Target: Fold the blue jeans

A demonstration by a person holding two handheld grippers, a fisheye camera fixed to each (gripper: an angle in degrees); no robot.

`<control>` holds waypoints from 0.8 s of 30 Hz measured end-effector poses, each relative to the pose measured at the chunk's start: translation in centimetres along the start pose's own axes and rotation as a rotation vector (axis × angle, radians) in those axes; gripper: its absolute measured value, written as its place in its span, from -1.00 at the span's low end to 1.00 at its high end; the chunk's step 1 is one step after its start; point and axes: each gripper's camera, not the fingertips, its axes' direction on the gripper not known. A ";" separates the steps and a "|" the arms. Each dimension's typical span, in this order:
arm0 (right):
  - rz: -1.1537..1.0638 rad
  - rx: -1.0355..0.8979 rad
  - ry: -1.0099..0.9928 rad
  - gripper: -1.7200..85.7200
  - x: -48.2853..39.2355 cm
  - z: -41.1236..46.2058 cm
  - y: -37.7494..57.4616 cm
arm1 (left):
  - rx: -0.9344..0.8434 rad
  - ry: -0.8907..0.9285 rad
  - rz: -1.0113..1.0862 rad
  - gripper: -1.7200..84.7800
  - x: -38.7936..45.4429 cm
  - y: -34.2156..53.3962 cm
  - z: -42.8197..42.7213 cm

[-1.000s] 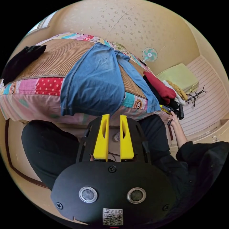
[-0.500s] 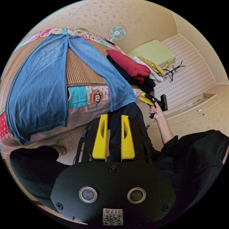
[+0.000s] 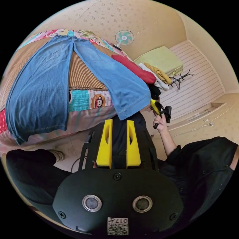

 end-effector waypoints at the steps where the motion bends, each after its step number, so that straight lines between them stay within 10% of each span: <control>1: -0.016 -0.023 0.072 -0.94 -0.4 0.5 0.4 | 0.004 0.011 -0.010 -0.75 -0.2 0.1 -0.1; 10: -0.497 0.168 -0.054 -0.95 -13.8 -1.9 6.9 | 0.014 0.038 -0.001 -0.66 1.9 -2.7 -0.4; 21: -0.829 -0.040 -0.192 -0.95 -23.5 7.5 11.1 | -0.045 0.106 0.026 -0.60 4.4 -9.9 4.3; 24: -0.922 -0.162 -0.300 -0.95 -24.0 10.0 11.6 | 0.010 0.196 0.004 -0.85 3.5 -9.6 5.2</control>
